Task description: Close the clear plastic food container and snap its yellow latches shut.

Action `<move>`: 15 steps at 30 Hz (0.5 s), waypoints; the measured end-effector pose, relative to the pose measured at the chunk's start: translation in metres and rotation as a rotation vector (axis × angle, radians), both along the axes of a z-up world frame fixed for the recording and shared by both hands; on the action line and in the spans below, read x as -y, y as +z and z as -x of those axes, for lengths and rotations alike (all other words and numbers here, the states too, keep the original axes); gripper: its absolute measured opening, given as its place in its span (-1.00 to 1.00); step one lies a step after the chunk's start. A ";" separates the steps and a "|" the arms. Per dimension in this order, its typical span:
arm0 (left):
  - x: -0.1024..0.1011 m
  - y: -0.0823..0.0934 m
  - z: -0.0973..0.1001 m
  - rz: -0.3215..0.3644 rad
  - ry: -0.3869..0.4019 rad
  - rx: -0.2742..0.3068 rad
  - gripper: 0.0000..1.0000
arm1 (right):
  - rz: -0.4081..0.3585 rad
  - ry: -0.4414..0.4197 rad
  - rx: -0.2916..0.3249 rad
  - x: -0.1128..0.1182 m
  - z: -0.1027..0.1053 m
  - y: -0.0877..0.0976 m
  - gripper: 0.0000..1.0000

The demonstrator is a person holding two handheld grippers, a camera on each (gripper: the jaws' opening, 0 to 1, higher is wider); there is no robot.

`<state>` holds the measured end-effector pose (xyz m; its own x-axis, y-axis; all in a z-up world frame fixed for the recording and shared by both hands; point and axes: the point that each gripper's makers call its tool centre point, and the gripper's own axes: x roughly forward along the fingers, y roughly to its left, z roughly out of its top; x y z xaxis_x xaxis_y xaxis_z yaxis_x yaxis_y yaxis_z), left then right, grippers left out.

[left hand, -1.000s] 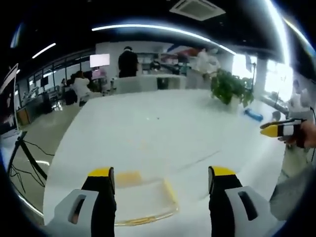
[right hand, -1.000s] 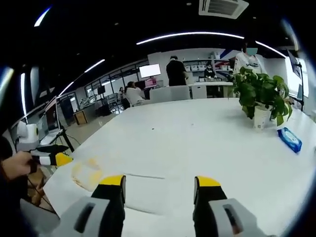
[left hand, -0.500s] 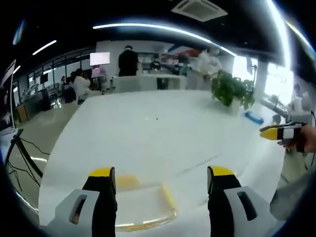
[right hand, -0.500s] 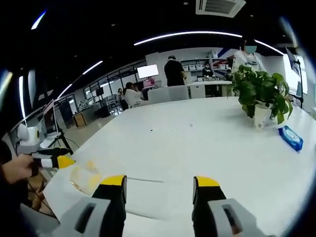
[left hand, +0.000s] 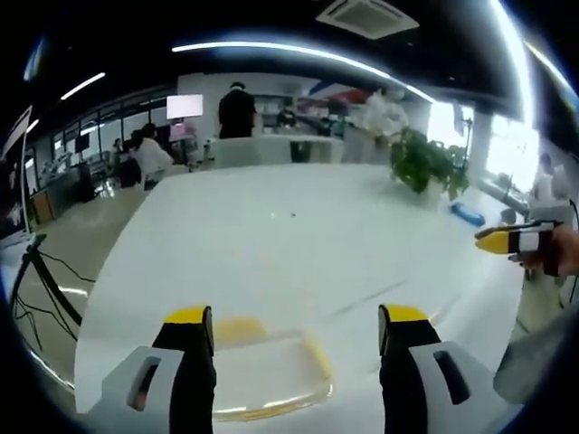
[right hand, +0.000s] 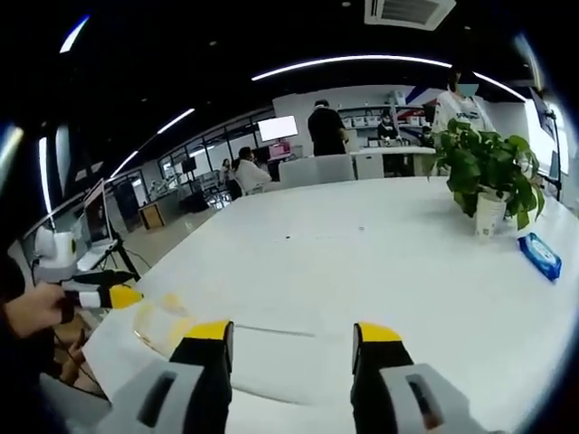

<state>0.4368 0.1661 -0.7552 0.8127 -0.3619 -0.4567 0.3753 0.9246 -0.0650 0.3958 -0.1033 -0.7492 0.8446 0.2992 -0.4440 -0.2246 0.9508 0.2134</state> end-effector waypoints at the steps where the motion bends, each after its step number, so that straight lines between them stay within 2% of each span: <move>1: -0.002 -0.001 0.001 -0.007 0.001 -0.002 0.45 | 0.000 0.002 0.000 -0.001 0.000 0.000 0.03; 6: -0.015 -0.003 0.002 0.024 0.029 -0.012 0.44 | 0.010 0.021 -0.005 -0.011 -0.001 -0.001 0.02; 15: -0.045 -0.005 0.005 0.019 0.073 -0.020 0.44 | 0.025 0.085 -0.003 -0.041 -0.008 0.001 0.01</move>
